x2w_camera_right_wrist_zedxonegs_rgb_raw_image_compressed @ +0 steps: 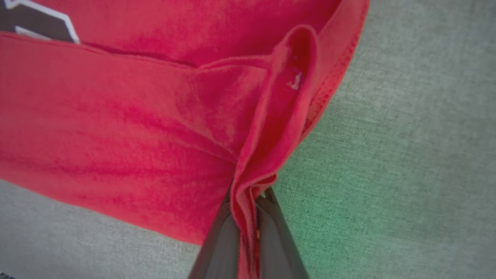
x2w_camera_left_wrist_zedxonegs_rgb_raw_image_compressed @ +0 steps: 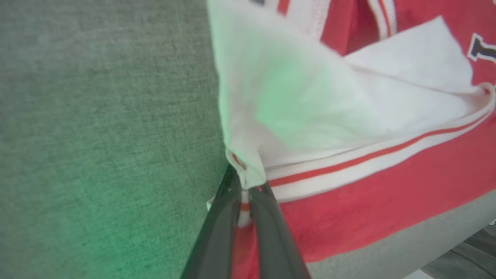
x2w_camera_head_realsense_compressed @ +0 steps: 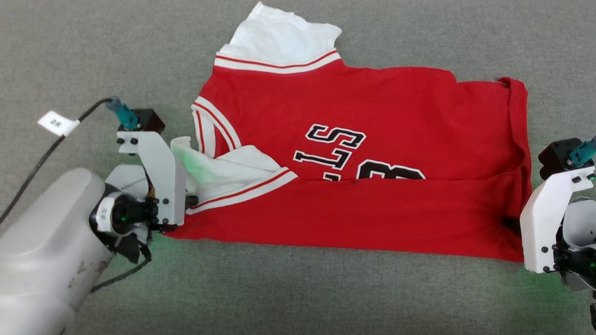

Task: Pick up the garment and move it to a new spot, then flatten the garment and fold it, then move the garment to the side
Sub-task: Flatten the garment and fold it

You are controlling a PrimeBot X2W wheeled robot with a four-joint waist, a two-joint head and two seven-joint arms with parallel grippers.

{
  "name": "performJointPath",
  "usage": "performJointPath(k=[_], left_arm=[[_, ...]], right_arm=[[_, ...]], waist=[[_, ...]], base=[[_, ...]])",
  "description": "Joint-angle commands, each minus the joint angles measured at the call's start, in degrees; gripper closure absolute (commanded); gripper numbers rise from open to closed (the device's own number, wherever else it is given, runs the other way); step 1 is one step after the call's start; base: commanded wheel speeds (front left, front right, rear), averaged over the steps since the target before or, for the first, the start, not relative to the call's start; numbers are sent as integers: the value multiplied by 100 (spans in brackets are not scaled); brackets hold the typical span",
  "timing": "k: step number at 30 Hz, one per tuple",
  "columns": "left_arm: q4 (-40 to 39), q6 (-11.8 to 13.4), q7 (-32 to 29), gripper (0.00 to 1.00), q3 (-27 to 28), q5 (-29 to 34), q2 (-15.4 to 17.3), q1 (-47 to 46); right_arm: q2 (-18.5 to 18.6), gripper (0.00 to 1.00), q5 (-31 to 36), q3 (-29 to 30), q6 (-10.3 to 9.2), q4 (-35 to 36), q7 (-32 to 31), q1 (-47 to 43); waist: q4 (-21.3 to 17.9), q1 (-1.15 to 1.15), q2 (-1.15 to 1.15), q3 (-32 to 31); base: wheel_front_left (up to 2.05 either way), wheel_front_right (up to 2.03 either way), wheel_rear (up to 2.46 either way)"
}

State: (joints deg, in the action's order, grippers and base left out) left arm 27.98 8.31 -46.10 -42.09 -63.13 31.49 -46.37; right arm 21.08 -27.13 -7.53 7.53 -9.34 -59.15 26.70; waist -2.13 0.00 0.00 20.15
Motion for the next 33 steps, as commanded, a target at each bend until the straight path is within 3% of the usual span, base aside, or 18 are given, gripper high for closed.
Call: performJointPath(k=[1, 20, 29, 33], left_arm=[[199, 16, 73, 100, -128, 31, -112, 203], [-107, 152, -340, 100, -167, 34, 208, 136], [-710, 441, -531, 100, -214, 15, 482, 415], [-866, 511, -491, 100, -219, -27, 487, 577]], right_arm=[[53, 100, 81, 52, -9, -102, 3, -67], [265, 100, -54, 49, -9, 7, -163, -126], [398, 100, -182, 220, -9, 472, -389, -532], [289, 100, -170, 293, -9, 519, -341, -687]], waist=[[10, 0, 0, -44], [136, 0, 0, -745], [179, 0, 0, -873], [148, 0, 0, -758]], base=[[0, 0, 0], [0, 0, 0], [0, 0, 0], [0, 0, 0]])
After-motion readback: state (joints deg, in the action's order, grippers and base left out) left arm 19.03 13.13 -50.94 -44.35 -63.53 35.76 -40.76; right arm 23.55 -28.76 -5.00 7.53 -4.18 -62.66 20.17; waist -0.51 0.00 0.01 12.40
